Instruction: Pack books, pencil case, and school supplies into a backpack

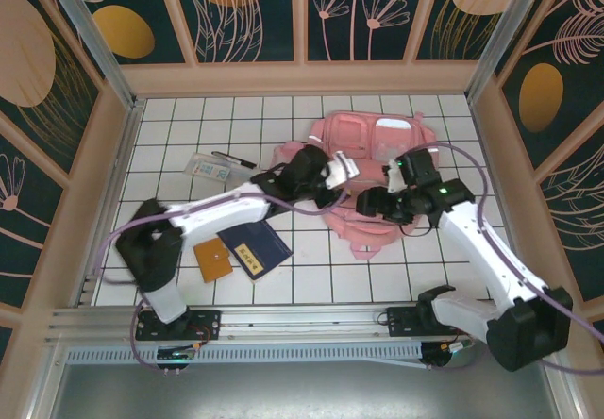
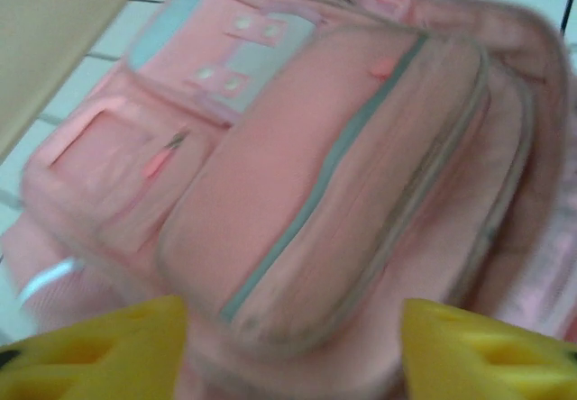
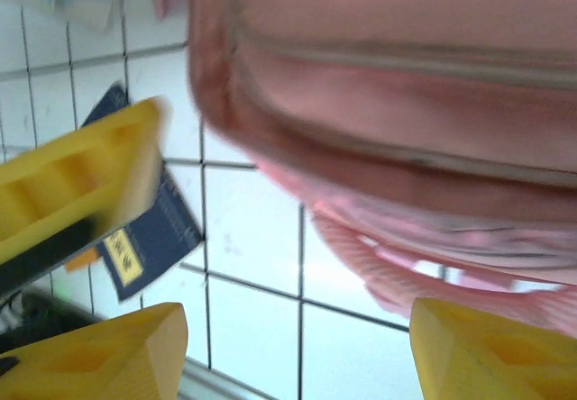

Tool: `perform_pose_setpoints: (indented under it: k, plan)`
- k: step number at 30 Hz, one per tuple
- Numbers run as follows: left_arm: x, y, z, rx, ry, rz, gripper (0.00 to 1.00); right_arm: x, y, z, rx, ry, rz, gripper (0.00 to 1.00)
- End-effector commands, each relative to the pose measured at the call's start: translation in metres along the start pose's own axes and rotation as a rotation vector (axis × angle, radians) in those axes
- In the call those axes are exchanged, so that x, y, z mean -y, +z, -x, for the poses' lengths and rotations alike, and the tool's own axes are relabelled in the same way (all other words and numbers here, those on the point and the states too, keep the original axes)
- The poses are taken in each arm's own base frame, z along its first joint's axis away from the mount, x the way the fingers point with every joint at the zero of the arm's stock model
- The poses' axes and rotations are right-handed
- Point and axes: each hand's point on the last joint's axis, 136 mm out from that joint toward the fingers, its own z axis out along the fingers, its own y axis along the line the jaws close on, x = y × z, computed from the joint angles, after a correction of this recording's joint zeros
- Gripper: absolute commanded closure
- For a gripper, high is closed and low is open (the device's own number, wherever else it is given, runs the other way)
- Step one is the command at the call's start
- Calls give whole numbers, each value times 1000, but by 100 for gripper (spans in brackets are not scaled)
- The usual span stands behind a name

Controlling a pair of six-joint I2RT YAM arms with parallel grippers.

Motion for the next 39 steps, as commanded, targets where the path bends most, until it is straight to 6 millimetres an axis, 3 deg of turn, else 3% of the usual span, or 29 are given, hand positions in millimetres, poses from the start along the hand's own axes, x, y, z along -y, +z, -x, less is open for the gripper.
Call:
perform_pose_setpoints:
  k: [1, 2, 3, 8, 11, 13, 15, 16, 19, 24, 29, 33, 39]
  plan:
    - [-30, -60, -14, 7, -347, 176, 15, -43, 22, -3, -71, -143, 151, 35]
    - [-36, -75, -32, -17, -443, 237, 4, -52, 33, -5, -99, -181, 160, 35]
    - [-37, -85, -49, -44, -523, 271, 1, -58, 41, -7, -122, -204, 163, 35]
    - [-7, -115, -141, -285, -861, 290, 1, -96, 93, -21, -255, -331, 209, 40]
    - [17, -124, -184, -427, -1081, 294, 2, -111, 123, -28, -314, -389, 209, 42]
    - [32, -128, -202, -458, -1214, 277, 6, -113, 141, -32, -342, -405, 206, 45]
    - [36, -134, -214, -441, -1319, 293, 14, -112, 158, -35, -372, -405, 210, 50]
    - [33, -139, -221, -427, -1356, 333, 22, -111, 166, -37, -387, -405, 206, 52]
    - [28, -146, -240, -405, -1446, 388, 35, -109, 180, -40, -407, -410, 193, 52]
    - [32, -139, -257, -415, -1523, 359, 35, -107, 193, -48, -449, -417, 201, 55]
    - [40, -124, -275, -438, -1556, 342, 34, -114, 204, -58, -498, -401, 233, 66]
    - [50, -126, -311, -507, -1613, 393, 45, -110, 217, -62, -527, -402, 199, 63]
    - [60, -127, -337, -608, -1616, 396, 58, -109, 224, -78, -601, -395, 252, 56]
